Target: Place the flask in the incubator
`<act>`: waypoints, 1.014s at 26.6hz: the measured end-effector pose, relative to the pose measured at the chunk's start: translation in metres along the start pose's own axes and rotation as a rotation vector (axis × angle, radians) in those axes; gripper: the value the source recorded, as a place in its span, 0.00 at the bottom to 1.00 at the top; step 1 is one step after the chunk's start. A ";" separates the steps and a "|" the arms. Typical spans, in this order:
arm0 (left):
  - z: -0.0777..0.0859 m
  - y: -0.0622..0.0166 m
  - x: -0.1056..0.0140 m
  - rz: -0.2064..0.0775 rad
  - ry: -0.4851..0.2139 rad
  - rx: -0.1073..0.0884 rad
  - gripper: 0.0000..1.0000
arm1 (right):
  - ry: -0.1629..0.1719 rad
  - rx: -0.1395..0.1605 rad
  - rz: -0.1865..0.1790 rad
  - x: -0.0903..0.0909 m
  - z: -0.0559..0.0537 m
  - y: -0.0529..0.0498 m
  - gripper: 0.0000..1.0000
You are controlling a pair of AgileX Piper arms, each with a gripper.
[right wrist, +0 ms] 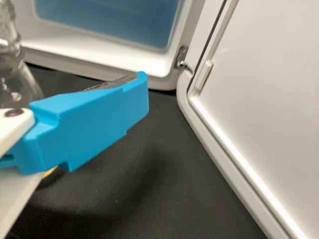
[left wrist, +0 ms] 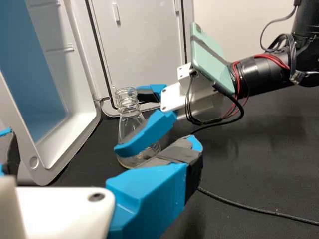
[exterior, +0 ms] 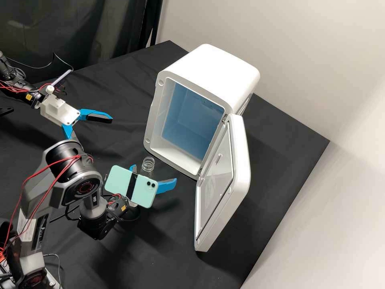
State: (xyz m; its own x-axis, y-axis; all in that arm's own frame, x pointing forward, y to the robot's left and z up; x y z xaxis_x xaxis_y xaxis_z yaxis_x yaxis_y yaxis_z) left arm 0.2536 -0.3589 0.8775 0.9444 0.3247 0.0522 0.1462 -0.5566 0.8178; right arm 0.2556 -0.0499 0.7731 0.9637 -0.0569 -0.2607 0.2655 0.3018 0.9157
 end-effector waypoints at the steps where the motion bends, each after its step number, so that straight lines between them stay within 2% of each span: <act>1: 0.000 0.0000 0.000 0.000 0.000 0.000 1.00 | 0.007 -0.005 0.011 0.001 -0.002 0.003 1.00; 10: 0.000 0.0000 0.000 0.000 0.000 0.000 1.00 | 0.013 -0.009 0.048 0.003 -0.008 0.009 1.00; 13: 0.000 0.0000 0.000 0.000 0.000 0.000 1.00 | 0.029 -0.003 0.056 0.003 -0.013 0.011 1.00; 15: 0.000 0.0000 0.000 0.000 0.000 0.000 1.00 | 0.053 0.020 0.056 0.004 -0.019 0.011 1.00; 18: 0.000 0.0000 0.000 0.000 0.000 0.000 1.00 | 0.074 0.028 0.052 0.004 -0.025 0.011 1.00; 20: 0.000 0.0000 0.000 0.000 0.000 0.000 1.00 | 0.077 0.036 0.050 0.004 -0.026 0.010 1.00; 25: 0.000 0.0000 0.000 0.000 0.000 0.000 1.00 | 0.079 0.104 0.047 0.004 -0.026 0.010 1.00; 27: 0.000 0.0000 0.000 0.000 0.000 0.000 1.00 | 0.081 0.116 0.045 0.004 -0.026 0.010 1.00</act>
State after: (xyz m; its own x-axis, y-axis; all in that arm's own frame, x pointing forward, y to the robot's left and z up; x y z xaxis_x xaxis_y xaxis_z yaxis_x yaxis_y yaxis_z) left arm 0.2536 -0.3589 0.8775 0.9444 0.3247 0.0522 0.1462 -0.5566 0.8178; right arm 0.2618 -0.0222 0.7729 0.9707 0.0329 -0.2379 0.2276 0.1899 0.9551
